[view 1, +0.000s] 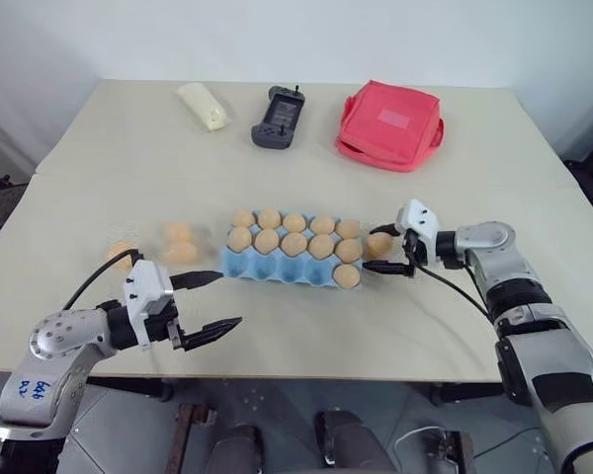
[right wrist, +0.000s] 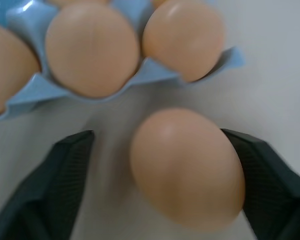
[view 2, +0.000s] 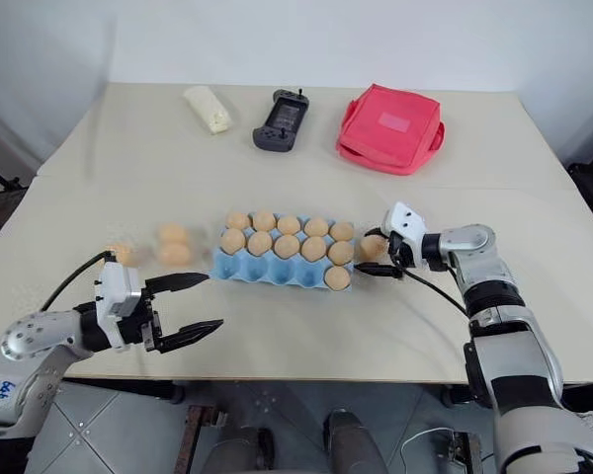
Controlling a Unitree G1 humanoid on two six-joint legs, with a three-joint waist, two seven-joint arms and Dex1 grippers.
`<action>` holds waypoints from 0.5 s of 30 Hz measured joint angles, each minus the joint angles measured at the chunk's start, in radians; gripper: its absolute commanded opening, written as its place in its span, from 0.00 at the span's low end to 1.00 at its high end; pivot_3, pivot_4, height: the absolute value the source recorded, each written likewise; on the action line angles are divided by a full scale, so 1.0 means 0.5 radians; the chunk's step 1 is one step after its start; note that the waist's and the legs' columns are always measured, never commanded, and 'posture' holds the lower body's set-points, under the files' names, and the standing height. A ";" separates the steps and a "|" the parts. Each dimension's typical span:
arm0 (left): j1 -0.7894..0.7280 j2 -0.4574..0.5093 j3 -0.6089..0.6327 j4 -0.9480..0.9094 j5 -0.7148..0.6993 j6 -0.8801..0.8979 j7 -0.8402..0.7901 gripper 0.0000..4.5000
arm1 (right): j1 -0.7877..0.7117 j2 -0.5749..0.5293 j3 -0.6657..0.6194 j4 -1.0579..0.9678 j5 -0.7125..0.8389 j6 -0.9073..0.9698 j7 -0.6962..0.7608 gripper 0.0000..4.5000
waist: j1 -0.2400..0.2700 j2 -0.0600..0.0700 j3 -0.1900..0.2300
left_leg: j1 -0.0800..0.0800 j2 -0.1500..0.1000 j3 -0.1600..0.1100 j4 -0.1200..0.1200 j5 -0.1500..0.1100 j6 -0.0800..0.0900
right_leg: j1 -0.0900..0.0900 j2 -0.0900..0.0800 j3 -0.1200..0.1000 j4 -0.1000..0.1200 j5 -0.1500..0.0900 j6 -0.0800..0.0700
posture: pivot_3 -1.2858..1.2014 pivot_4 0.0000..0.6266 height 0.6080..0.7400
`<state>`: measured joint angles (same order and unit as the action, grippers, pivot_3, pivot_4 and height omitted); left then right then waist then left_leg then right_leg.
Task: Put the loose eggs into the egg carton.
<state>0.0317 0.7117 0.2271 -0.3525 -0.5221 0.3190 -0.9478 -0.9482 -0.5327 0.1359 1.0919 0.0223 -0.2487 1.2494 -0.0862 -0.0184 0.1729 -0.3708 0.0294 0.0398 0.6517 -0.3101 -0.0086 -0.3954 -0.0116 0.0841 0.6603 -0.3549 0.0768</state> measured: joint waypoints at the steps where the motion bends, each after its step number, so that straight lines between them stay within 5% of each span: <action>1: 0.024 0.001 0.018 -0.013 -0.001 0.007 0.010 1.00 | -0.035 0.004 0.001 0.045 -0.023 -0.019 0.000 0.63 | -0.001 0.001 0.001 | 0.000 0.000 0.000 0.002 0.000 0.000 | 0.000 0.000 0.000 0.000 0.000 0.000 | 0.52 0.24 1.00; 5: 0.070 -0.001 0.057 -0.062 -0.006 0.017 0.040 1.00 | -0.103 0.000 -0.013 0.110 -0.054 -0.075 0.018 0.38 | -0.001 0.002 0.002 | 0.002 0.000 0.000 0.003 0.001 -0.001 | 0.001 0.000 0.000 -0.002 0.000 0.000 | 0.52 0.24 1.00; 10: 0.118 -0.009 0.066 -0.064 -0.007 0.018 0.066 1.00 | -0.091 -0.054 -0.056 0.044 -0.030 -0.063 0.150 0.38 | 0.000 0.005 0.004 | 0.003 -0.001 0.000 0.005 0.002 -0.002 | 0.001 0.000 0.000 0.001 0.000 0.000 | 0.52 0.24 1.00; 15: 0.174 -0.007 0.157 -0.048 -0.041 0.022 0.073 1.00 | 0.088 -0.083 -0.111 -0.636 0.188 0.331 0.331 0.38 | -0.007 0.008 0.006 | 0.003 0.000 0.000 0.002 0.002 -0.002 | 0.000 0.001 0.000 0.002 0.000 0.000 | 0.52 0.24 1.00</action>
<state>0.1185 0.7081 0.3054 -0.3762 -0.5423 0.3298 -0.9114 -0.9040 -0.5744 0.0805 0.7739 0.1161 -0.0833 1.4146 -0.0898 -0.0146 0.1758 -0.3690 0.0296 0.0398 0.6527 -0.3093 -0.0096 -0.3954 -0.0112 0.0842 0.6611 -0.3549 0.0766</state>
